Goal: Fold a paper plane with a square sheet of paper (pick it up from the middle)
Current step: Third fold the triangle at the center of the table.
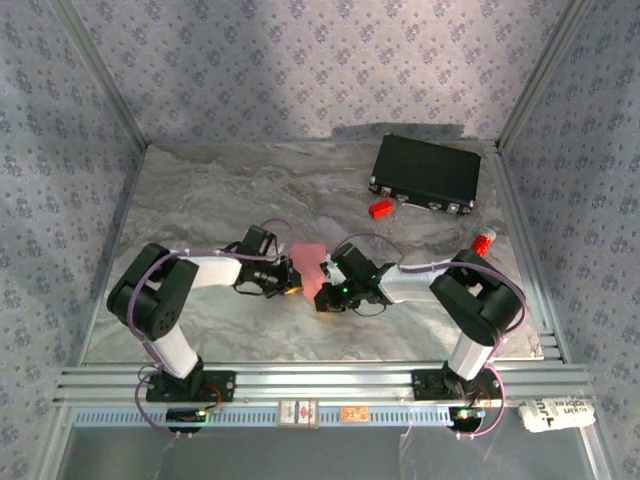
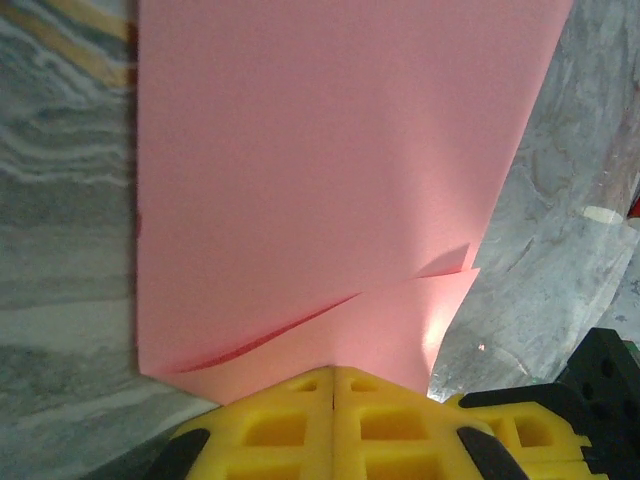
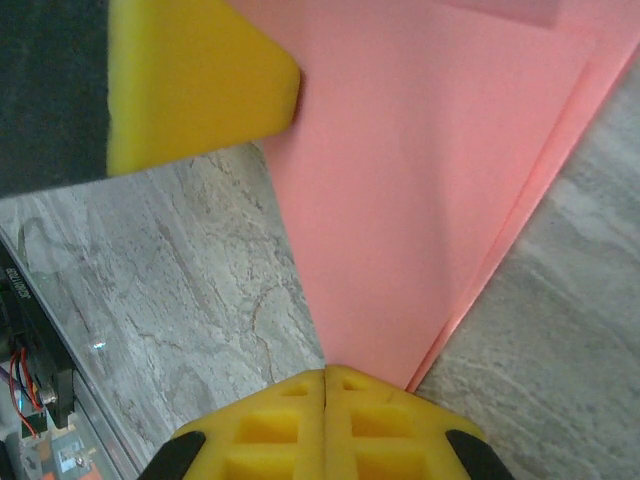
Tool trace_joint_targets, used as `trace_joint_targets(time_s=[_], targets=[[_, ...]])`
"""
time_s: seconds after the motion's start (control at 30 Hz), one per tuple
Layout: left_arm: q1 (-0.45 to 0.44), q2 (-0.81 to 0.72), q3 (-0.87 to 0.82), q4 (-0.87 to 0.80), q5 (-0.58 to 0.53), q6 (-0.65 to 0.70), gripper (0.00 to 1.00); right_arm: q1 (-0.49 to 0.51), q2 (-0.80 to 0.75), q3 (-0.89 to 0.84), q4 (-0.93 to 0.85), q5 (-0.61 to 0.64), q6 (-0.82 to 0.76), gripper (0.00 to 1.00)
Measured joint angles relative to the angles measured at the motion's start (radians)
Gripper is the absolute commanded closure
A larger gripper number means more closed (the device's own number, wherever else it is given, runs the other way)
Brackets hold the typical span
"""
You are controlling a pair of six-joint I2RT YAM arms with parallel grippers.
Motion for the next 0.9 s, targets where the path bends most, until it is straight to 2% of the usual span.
trace_joint_targets(time_s=[0.43, 0.63, 0.9], targets=[[0.023, 0.018, 0.038, -0.058, 0.005, 0.05, 0.95, 0.0, 0.0, 0.017, -0.034, 0.003, -0.011, 0.98], [0.031, 0.029, 0.047, -0.052, 0.011, 0.061, 0.95, 0.001, 0.0, 0.068, -0.107, 0.003, -0.015, 0.95], [0.032, 0.03, 0.036, -0.022, 0.015, 0.061, 0.95, 0.0, 0.039, 0.157, -0.113, 0.006, -0.015, 0.93]])
